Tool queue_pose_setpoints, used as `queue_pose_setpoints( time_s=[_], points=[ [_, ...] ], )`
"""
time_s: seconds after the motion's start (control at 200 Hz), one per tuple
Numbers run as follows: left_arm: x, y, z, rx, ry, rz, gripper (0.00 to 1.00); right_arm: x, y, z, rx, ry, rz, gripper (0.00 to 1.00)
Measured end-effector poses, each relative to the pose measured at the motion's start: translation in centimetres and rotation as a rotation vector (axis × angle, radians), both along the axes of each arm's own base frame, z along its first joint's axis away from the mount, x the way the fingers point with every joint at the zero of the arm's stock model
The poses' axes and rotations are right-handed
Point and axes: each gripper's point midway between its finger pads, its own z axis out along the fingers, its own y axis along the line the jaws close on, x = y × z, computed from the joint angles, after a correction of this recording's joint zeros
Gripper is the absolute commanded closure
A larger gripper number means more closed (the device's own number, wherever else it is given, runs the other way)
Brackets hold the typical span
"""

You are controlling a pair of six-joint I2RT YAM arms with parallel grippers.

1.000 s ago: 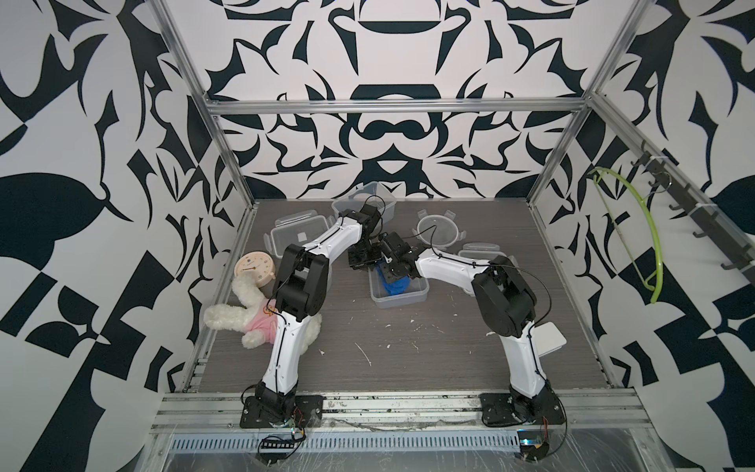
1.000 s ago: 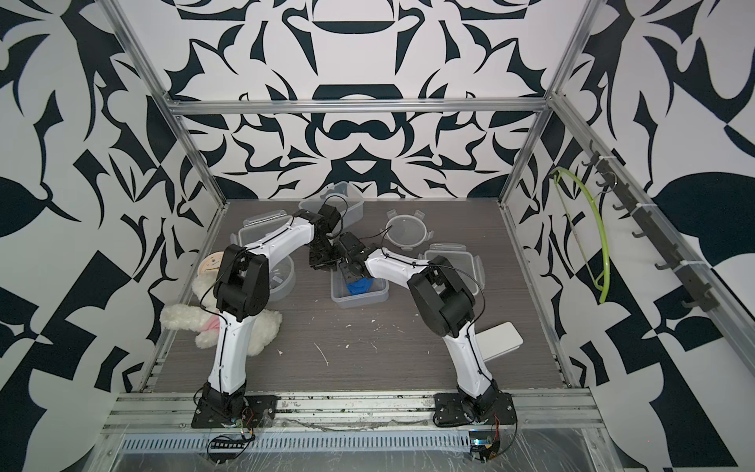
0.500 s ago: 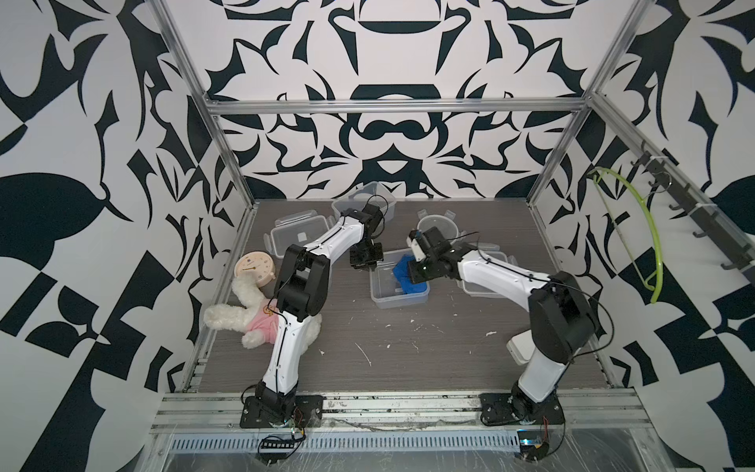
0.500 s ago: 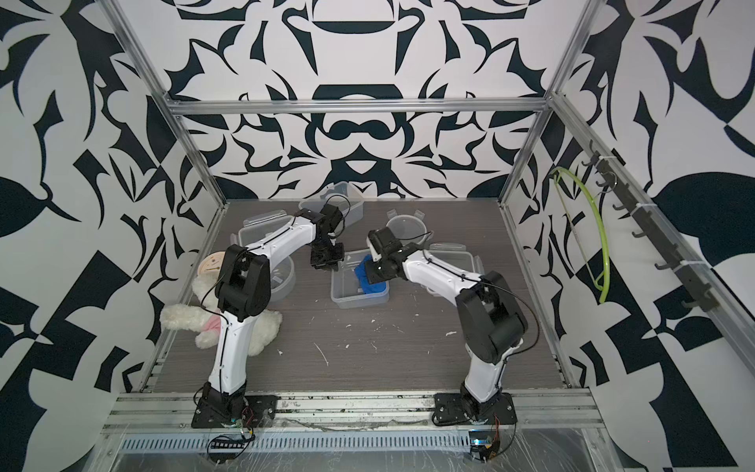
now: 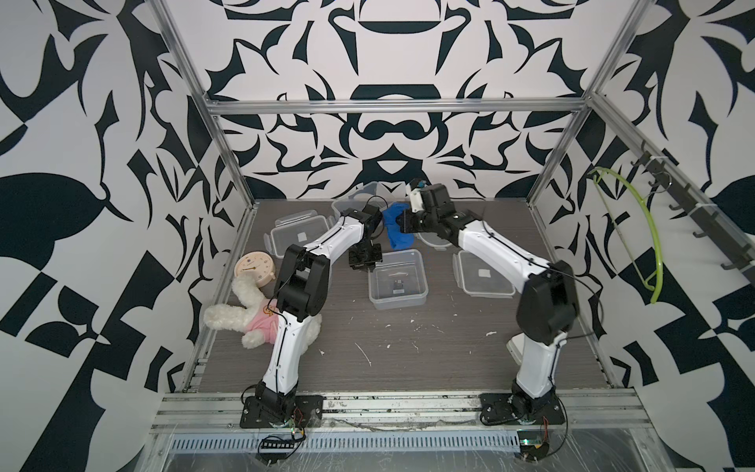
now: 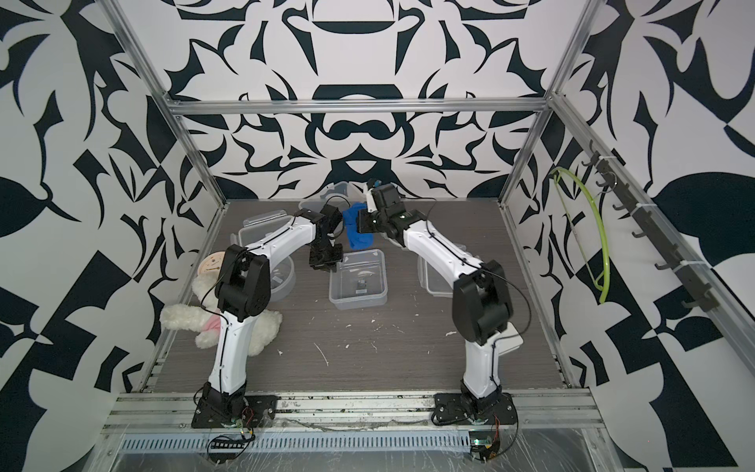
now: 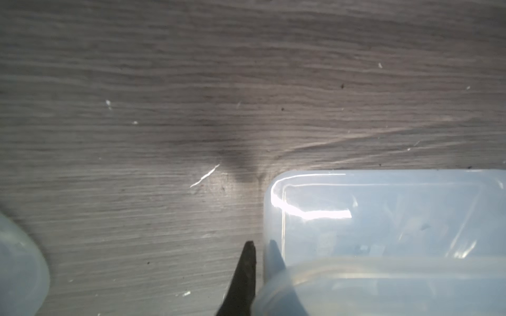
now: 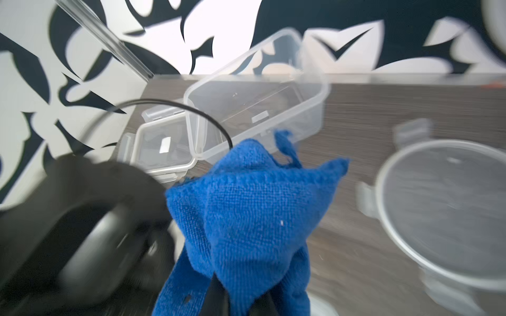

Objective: Wipe the insides of the lunch boxes
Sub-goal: Wipe the dirt inside the lunch box.

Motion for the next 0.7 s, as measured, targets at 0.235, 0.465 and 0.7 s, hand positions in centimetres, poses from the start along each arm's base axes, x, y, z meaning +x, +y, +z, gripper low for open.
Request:
queue_pose_setpoints(
  time_s=[0.235,0.465,0.7],
  points=[
    [-0.8,0.8,0.0,0.028,0.029,-0.006,1.00,-1.6,3.6,-9.7,-0.108,0.151,0.074,1.00],
    [-1.1,0.0,0.1,0.009,0.030,-0.025,1.00,-2.0,-0.5,-8.7,-0.179,0.130,0.011,1.00],
    [-1.0,-0.1,0.1,0.006,0.025,-0.033,1.00,-2.4,-10.0,-8.2,-0.268,0.152,-0.136,1.00]
  ],
)
